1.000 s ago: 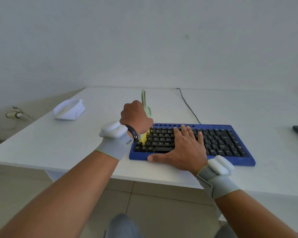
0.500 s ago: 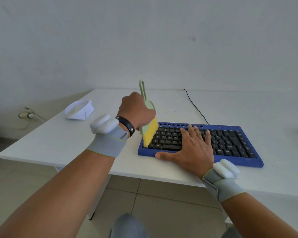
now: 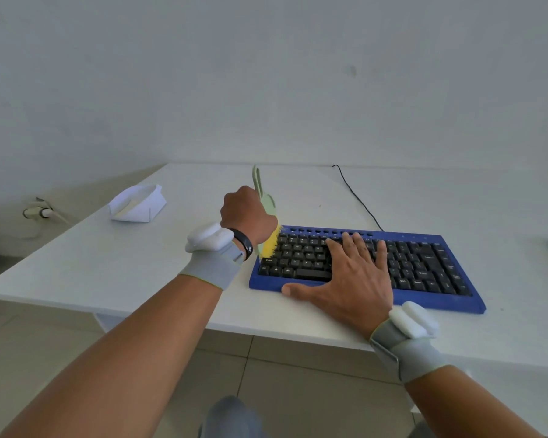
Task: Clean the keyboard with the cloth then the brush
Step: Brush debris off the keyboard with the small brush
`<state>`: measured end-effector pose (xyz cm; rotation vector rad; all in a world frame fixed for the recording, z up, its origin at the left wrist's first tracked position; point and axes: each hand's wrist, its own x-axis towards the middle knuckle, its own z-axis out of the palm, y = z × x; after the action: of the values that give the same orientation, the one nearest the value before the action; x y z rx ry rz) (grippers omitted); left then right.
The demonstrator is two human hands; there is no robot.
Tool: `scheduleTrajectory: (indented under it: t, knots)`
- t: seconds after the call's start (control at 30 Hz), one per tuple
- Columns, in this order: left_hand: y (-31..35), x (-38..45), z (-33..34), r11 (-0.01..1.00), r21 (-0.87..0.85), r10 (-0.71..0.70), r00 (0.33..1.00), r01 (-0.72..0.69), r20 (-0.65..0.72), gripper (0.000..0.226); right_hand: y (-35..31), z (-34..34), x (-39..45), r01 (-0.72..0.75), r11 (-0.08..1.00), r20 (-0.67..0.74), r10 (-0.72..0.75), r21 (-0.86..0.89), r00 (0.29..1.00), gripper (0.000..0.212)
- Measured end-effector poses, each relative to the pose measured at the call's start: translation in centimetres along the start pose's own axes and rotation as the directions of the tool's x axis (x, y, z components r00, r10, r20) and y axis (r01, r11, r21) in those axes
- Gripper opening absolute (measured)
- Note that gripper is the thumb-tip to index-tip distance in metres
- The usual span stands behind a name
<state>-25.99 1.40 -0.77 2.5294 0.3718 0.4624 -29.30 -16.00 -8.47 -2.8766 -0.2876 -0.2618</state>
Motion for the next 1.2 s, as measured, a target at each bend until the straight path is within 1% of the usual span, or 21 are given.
scheduleTrajectory:
  t: [0.2,0.33,0.4,0.5,0.57,0.63,0.7,0.8,1.07,1.2]
  knots:
    - [-0.2,-3.1,-1.2,0.997,0.074,0.0,0.998,-0.005,0.067,0.024,0.1,-0.2,0.0,-0.002,1.0,-0.036,0.002,-0.006,0.999,0.131]
    - [0.3,-3.3,-2.5,0.994,0.103,0.03,0.994,-0.041,0.108,0.024,0.2,-0.2,0.0,0.006,1.0,-0.041,-0.006,-0.011,0.999,0.13]
    - [0.7,-2.4,-3.1,0.998,0.048,0.034,0.997,-0.037,0.067,0.023,0.2,-0.2,0.0,0.012,1.0,-0.049,-0.012,-0.006,0.999,0.13]
    - [1.2,-0.9,-3.0,0.997,-0.053,0.047,0.998,-0.049,-0.043,0.029,0.2,-0.2,-0.2,0.023,1.0,-0.076,-0.024,-0.008,0.997,0.128]
    - [1.5,-0.1,-2.3,0.994,-0.086,0.055,0.994,-0.064,-0.096,0.031,0.2,-0.2,-0.2,0.031,0.999,-0.096,-0.032,-0.017,0.995,0.126]
    - [1.5,0.4,-1.4,0.995,-0.088,0.045,0.992,-0.056,-0.118,0.023,0.1,-0.1,-0.2,0.04,0.999,-0.106,-0.042,-0.023,0.994,0.124]
    - [1.2,0.5,-0.5,0.997,-0.069,0.035,0.995,-0.042,-0.097,0.013,0.1,-0.1,-0.3,0.045,0.999,-0.108,-0.047,-0.025,0.993,0.123]
    - [0.3,-0.1,0.1,1.0,-0.019,0.015,0.999,-0.016,-0.035,0.021,0.1,0.0,-0.4,0.045,0.999,-0.109,-0.047,-0.024,0.993,0.122]
    - [-1.4,-3.9,-0.8,0.999,0.038,0.001,1.0,0.0,-0.027,0.03,0.1,-0.2,-0.6,0.057,0.998,-0.094,-0.058,-0.009,0.994,0.127]
    - [-1.2,-5.0,-1.8,0.999,0.042,0.015,1.0,-0.015,0.016,0.029,0.1,-0.4,-0.7,0.056,0.998,-0.081,-0.055,0.014,0.995,0.127]
